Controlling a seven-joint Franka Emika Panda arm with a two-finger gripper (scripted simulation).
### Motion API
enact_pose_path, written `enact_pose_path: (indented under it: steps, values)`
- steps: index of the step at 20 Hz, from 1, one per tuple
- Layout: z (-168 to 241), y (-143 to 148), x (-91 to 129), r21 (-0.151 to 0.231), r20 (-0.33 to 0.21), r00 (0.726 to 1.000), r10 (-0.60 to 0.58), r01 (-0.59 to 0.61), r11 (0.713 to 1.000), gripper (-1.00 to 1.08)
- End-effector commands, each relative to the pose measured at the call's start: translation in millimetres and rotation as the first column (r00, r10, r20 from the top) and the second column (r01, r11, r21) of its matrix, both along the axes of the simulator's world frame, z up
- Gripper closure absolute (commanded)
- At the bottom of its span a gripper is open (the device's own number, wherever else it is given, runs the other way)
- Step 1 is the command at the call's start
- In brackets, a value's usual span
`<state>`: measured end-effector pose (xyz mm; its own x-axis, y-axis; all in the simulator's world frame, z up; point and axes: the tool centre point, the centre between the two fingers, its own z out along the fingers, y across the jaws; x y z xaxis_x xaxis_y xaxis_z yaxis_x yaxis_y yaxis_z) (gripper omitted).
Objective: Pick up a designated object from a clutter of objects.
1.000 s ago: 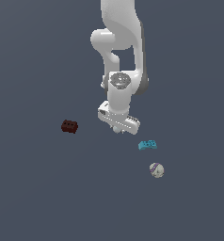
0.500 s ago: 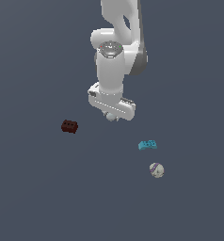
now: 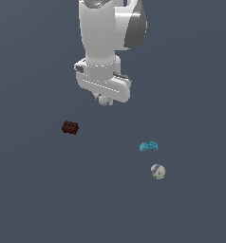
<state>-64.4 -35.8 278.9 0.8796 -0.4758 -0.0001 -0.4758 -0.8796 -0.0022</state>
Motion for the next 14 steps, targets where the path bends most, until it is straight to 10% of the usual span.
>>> enact_pose_path:
  steps: [1,14]
  values:
    - [24,-8,-2,0.0,-0.001,1.0,0.0,0.0,1.0,1.08]
    - [123,-41,-3,-0.001,-0.001,1.0,0.0,0.0,1.0,1.08]
